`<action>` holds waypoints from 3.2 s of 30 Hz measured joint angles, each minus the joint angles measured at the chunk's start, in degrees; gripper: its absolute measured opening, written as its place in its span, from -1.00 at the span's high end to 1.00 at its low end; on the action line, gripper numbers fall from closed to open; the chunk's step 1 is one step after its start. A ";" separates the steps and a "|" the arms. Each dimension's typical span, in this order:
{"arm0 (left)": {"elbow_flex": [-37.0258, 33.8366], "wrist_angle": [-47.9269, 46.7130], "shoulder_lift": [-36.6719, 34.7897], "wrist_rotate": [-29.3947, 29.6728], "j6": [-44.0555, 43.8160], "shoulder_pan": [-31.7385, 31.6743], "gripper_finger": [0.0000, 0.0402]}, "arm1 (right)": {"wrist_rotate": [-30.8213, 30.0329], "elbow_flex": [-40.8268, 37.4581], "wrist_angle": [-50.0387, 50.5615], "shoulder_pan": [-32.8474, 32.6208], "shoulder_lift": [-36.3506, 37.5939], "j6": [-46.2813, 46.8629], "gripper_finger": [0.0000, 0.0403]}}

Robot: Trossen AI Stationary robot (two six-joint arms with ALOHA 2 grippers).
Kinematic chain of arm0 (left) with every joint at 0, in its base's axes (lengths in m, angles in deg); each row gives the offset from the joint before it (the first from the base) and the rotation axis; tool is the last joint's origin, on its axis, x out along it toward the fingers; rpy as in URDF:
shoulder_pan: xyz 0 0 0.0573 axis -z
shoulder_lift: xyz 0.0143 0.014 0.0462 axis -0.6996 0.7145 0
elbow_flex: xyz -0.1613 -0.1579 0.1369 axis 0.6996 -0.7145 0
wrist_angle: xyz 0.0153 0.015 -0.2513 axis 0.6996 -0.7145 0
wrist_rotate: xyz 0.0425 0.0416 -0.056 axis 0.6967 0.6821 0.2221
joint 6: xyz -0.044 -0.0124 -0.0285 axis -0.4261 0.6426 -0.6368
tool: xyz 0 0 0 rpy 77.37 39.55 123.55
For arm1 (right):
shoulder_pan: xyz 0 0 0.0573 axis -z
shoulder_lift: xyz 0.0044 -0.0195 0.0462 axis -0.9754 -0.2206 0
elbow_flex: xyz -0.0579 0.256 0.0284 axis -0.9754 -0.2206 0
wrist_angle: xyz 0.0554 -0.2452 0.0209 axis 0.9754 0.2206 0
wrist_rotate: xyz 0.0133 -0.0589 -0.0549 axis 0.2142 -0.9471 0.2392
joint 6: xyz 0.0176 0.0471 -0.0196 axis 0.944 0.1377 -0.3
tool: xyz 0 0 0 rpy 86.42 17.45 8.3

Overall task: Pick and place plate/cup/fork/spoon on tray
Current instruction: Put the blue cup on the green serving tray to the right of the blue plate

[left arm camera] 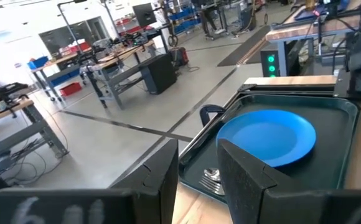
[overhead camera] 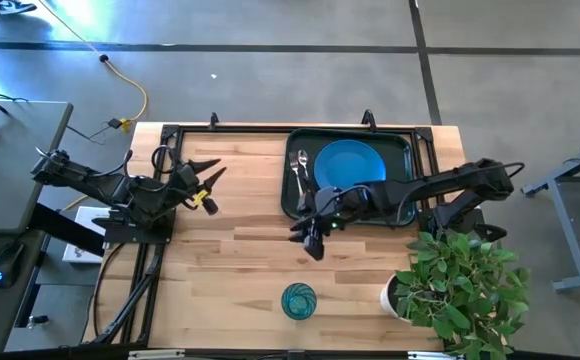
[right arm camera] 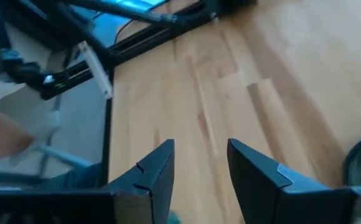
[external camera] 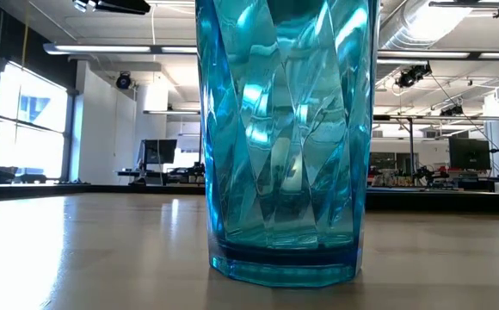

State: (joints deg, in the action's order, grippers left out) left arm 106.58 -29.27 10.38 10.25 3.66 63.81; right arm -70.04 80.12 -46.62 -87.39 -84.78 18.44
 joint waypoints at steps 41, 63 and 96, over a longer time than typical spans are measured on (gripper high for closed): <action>-0.04 0.28 0.00 -0.45 -2.69 0.00 0.49 | -16.76 6.72 -2.01 -7.65 -6.53 2.73 0.02; -0.07 -1.54 0.00 -2.34 -1.75 0.02 0.49 | -9.01 34.87 32.12 -9.25 -20.45 -1.21 0.02; -0.07 -2.11 0.00 -2.31 -1.55 0.02 0.49 | -8.31 34.28 40.27 -13.11 -25.75 -1.12 0.02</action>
State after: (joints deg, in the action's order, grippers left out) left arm 106.51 -31.38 10.38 7.94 2.11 63.84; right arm -78.34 114.40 -6.35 -100.50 -110.52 17.33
